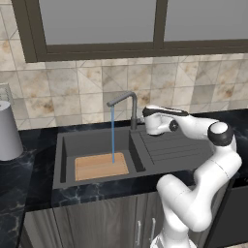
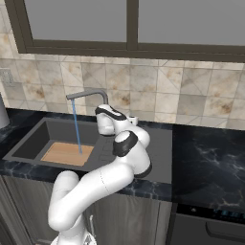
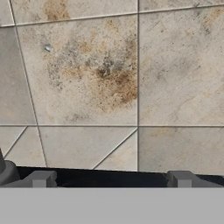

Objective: Turn on the sink faucet with hot water and rinse the cutting board for ten seconds, then turn off the faucet. Push the cutting board to reach the water if necessary.

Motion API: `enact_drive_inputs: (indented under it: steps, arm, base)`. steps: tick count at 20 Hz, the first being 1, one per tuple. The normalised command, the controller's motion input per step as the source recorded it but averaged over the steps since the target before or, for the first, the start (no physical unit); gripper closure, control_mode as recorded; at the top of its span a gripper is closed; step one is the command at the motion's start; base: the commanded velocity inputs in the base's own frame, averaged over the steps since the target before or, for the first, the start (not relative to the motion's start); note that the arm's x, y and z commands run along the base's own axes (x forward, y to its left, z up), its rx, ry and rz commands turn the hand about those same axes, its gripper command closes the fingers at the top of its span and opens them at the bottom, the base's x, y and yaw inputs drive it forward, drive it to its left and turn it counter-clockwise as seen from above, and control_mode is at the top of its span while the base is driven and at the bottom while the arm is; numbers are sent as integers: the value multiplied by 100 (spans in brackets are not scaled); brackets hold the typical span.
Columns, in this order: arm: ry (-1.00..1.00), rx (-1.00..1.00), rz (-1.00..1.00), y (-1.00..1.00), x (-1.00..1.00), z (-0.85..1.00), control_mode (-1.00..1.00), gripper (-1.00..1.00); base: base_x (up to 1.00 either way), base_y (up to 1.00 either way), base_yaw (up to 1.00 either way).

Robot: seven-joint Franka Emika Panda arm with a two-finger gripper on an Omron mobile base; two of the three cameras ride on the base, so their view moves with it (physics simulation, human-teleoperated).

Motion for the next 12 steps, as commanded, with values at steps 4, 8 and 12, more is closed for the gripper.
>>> enact_drive_inputs:
  steps: [4,8,12]
  arm:
    - [0,0,0,0,0,0,-100,-100]
    - [0,0,0,0,0,0,-100,-100]
    - [0,0,0,0,0,0,-100,-100]
  base:
    - [0,0,0]
    - [0,0,0]
    - [0,0,0]
